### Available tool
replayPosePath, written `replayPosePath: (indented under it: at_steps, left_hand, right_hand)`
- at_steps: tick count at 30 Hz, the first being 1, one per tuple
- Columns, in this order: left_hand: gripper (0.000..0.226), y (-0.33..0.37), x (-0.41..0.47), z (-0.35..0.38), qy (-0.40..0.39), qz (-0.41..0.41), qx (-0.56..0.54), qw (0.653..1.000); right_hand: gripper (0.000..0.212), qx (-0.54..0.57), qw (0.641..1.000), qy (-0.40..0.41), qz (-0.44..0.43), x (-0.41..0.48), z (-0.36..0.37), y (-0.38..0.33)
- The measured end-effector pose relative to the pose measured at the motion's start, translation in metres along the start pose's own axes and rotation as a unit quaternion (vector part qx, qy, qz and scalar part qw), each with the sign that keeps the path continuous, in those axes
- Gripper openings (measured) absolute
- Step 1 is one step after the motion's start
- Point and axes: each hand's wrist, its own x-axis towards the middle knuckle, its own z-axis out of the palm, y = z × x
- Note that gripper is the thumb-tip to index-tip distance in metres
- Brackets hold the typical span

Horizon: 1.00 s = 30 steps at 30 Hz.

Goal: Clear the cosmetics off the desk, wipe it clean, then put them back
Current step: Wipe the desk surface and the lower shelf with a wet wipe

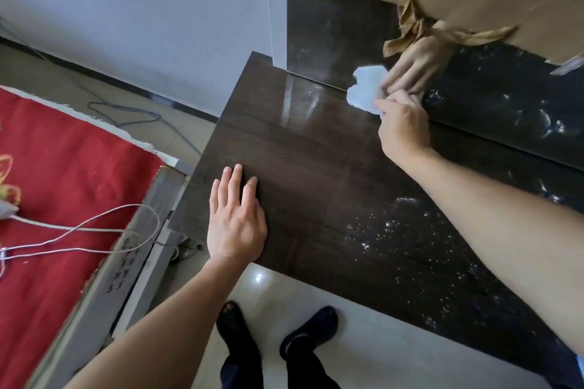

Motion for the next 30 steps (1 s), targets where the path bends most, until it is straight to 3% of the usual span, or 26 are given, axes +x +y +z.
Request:
replayPosePath:
  at_steps: [3, 5, 9, 11, 13, 16, 19, 23, 26, 28, 30]
  left_hand:
    - [0.04, -0.001, 0.0, 0.001, -0.003, 0.001, 0.005, 1.0]
    - [0.04, -0.002, -0.001, 0.001, -0.003, 0.003, 0.006, 1.0]
    - [0.042, -0.002, -0.001, -0.001, -0.003, 0.002, 0.005, 1.0]
    - [0.042, -0.001, -0.002, -0.001, 0.0, 0.002, 0.002, 1.0]
    - [0.043, -0.001, -0.002, 0.0, 0.001, 0.004, -0.004, 1.0]
    - [0.043, -0.003, 0.0, 0.001, 0.009, 0.007, -0.007, 1.0]
    - [0.042, -0.004, -0.002, 0.004, 0.018, 0.012, -0.014, 1.0]
    - [0.042, -0.006, -0.002, 0.003, 0.013, 0.014, -0.022, 1.0]
    - [0.044, -0.006, -0.003, 0.002, 0.005, 0.017, -0.03, 0.999]
    - [0.042, -0.006, -0.004, 0.001, 0.004, 0.021, -0.032, 0.999]
    - [0.041, -0.006, -0.003, 0.002, 0.009, 0.022, -0.034, 0.999]
  right_hand:
    - [0.028, 0.012, 1.0, -0.01, 0.013, -0.02, 0.013, -0.008]
    - [0.025, 0.045, 0.998, -0.035, -0.036, -0.056, 0.013, -0.016]
    - [0.029, 0.149, 0.965, -0.183, -0.111, -0.174, -0.01, -0.038]
    - [0.02, 0.172, 0.946, -0.223, -0.16, -0.204, -0.024, -0.044]
    - [0.024, 0.194, 0.951, -0.193, -0.145, -0.185, -0.029, -0.04]
    - [0.028, 0.143, 0.986, -0.079, -0.044, -0.114, -0.021, -0.022]
    - [0.024, 0.075, 0.994, -0.061, 0.041, -0.095, -0.007, -0.014]
    - [0.017, 0.142, 0.986, -0.087, -0.029, -0.205, -0.01, -0.046]
    - [0.028, 0.205, 0.954, -0.201, -0.084, -0.276, -0.034, -0.061]
    - [0.027, 0.221, 0.938, -0.245, -0.101, -0.269, -0.045, -0.06]
    - [0.027, 0.211, 0.958, -0.177, -0.082, -0.221, -0.043, -0.057]
